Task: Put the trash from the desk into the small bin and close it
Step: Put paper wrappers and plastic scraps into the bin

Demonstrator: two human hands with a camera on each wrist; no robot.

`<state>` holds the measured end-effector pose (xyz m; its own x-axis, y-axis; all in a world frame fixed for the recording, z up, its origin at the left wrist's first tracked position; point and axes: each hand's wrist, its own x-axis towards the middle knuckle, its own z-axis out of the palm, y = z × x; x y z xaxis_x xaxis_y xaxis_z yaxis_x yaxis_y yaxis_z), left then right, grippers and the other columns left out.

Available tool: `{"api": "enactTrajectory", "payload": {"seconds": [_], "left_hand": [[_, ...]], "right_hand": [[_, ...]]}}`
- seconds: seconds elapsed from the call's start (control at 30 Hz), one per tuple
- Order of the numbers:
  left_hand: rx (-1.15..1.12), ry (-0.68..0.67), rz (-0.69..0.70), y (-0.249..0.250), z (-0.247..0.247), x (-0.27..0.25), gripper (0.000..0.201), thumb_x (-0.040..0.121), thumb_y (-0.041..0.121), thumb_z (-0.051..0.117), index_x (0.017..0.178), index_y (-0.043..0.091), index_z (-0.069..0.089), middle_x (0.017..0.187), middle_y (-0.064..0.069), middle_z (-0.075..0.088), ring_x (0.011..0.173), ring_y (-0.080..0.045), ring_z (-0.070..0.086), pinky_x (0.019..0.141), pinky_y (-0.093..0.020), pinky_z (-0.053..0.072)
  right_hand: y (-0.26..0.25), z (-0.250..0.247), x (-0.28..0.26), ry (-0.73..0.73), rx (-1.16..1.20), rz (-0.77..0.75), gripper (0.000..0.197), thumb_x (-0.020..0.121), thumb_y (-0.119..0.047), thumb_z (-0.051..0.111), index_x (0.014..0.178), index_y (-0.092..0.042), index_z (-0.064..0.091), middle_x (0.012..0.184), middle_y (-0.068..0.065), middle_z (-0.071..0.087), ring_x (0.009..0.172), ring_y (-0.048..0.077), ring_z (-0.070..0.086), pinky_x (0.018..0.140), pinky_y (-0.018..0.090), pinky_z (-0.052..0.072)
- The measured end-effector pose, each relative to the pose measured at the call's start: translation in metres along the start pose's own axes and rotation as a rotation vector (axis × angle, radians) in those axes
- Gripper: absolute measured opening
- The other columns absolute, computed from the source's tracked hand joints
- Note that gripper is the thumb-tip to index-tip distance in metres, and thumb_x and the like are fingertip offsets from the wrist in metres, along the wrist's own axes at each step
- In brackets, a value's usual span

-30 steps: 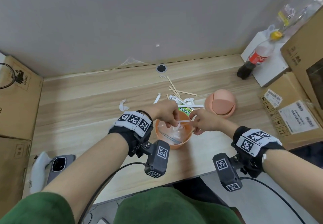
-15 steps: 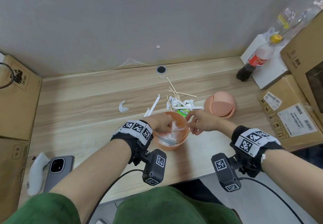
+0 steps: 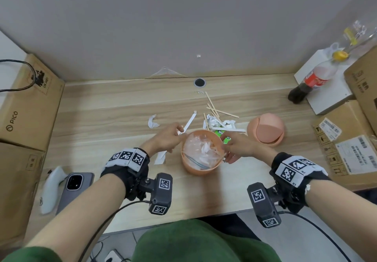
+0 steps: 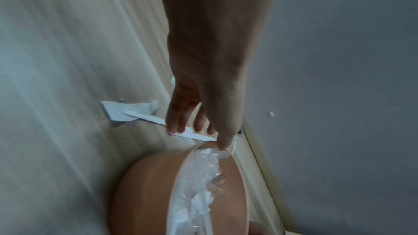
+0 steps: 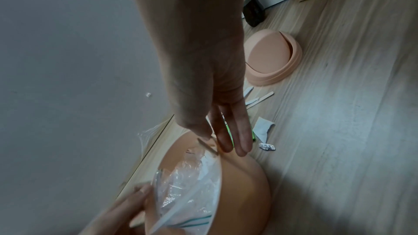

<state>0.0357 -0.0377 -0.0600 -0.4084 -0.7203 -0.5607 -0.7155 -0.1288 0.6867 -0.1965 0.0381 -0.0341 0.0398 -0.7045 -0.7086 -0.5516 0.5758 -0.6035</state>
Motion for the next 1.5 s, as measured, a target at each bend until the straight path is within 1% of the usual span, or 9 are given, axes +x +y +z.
{"api": "enactTrajectory", "payload": {"seconds": [0.13, 0.37, 0.5, 0.63, 0.83, 0.93, 1.07, 1.2, 1.5], "left_hand": [[-0.261, -0.167, -0.112, -0.018, 0.013, -0.022, 0.041, 0.098, 0.044, 0.049, 0.131, 0.019, 0.051, 0.116, -0.002, 0.056, 0.082, -0.013, 0.061, 0.073, -0.033, 0.062], [-0.244, -0.044, 0.022, -0.015, 0.000, -0.037, 0.023, 0.100, 0.014, 0.047, 0.109, 0.009, 0.068, 0.085, -0.002, 0.064, 0.055, -0.011, 0.067, 0.058, -0.028, 0.061], [-0.237, 0.128, 0.062, -0.019, -0.036, -0.048, 0.024, 0.099, 0.016, 0.049, 0.110, 0.014, 0.070, 0.082, -0.006, 0.067, 0.053, -0.013, 0.066, 0.055, -0.027, 0.059], [-0.282, 0.379, 0.027, -0.045, -0.071, -0.065, 0.028, 0.100, 0.031, 0.051, 0.107, 0.014, 0.072, 0.080, -0.012, 0.070, 0.054, -0.017, 0.068, 0.056, -0.029, 0.060], [-0.357, 0.616, -0.144, -0.109, -0.087, -0.088, 0.024, 0.099, 0.026, 0.051, 0.084, 0.027, 0.070, 0.073, -0.008, 0.069, 0.047, -0.016, 0.067, 0.053, -0.028, 0.059], [-0.377, 0.666, -0.226, -0.129, -0.078, -0.092, 0.021, 0.098, 0.023, 0.050, 0.095, 0.021, 0.071, 0.076, -0.007, 0.069, 0.047, -0.017, 0.068, 0.050, -0.027, 0.058], [-0.417, 0.692, -0.283, -0.141, -0.065, -0.094, 0.021, 0.097, 0.022, 0.051, 0.101, 0.019, 0.071, 0.072, -0.006, 0.068, 0.045, -0.013, 0.067, 0.047, -0.020, 0.054], [-0.484, 0.658, -0.283, -0.148, -0.057, -0.095, 0.025, 0.096, 0.023, 0.052, 0.110, 0.020, 0.073, 0.071, -0.002, 0.069, 0.052, -0.019, 0.068, 0.057, -0.029, 0.059], [-0.518, 0.692, -0.263, -0.142, -0.052, -0.099, 0.023, 0.099, 0.029, 0.051, 0.102, 0.019, 0.072, 0.069, -0.002, 0.055, 0.059, -0.025, 0.067, 0.059, -0.031, 0.061]], "right_hand": [[-0.006, 0.011, -0.002, -0.087, 0.046, 0.045, 0.023, 0.095, -0.011, 0.041, 0.116, -0.006, 0.048, 0.081, 0.022, 0.065, 0.076, 0.037, 0.066, 0.082, 0.047, 0.058], [-0.029, 0.014, 0.005, -0.066, -0.064, 0.019, 0.024, 0.093, -0.023, 0.049, 0.104, -0.002, 0.049, 0.069, 0.021, 0.066, 0.062, 0.031, 0.067, 0.062, 0.034, 0.061], [-0.056, 0.012, 0.012, -0.045, 0.040, -0.093, 0.016, 0.090, -0.018, 0.049, 0.103, -0.009, 0.052, 0.062, 0.014, 0.065, 0.063, 0.031, 0.068, 0.061, 0.033, 0.058], [-0.086, 0.028, 0.024, -0.107, 0.152, -0.215, 0.021, 0.097, -0.024, 0.047, 0.115, -0.013, 0.051, 0.081, 0.013, 0.067, 0.070, 0.030, 0.065, 0.060, 0.032, 0.055], [-0.095, 0.050, 0.062, -0.111, -0.155, -0.267, 0.024, 0.094, -0.013, 0.050, 0.118, -0.009, 0.055, 0.103, 0.008, 0.053, 0.083, 0.020, 0.058, 0.073, 0.034, 0.056], [-0.097, 0.055, 0.087, -0.102, -0.430, -0.298, 0.050, 0.088, -0.021, 0.063, 0.134, -0.014, 0.045, 0.131, 0.013, 0.043, 0.115, 0.026, 0.051, 0.096, 0.037, 0.044], [-0.105, 0.068, 0.114, -0.132, -0.687, -0.344, 0.103, 0.067, -0.039, 0.082, 0.148, -0.022, 0.021, 0.154, 0.015, 0.010, 0.144, 0.034, 0.015, 0.116, 0.043, 0.023], [-0.116, 0.087, 0.137, -0.185, -0.882, -0.389, 0.132, 0.055, -0.049, 0.086, 0.151, -0.028, -0.001, 0.158, 0.014, -0.013, 0.146, 0.035, -0.011, 0.116, 0.054, 0.011], [-0.123, 0.134, 0.182, -0.205, -1.163, -0.449, 0.159, 0.039, -0.065, 0.084, 0.144, -0.026, -0.029, 0.154, 0.010, -0.031, 0.144, 0.029, -0.025, 0.113, 0.059, -0.006]]}}
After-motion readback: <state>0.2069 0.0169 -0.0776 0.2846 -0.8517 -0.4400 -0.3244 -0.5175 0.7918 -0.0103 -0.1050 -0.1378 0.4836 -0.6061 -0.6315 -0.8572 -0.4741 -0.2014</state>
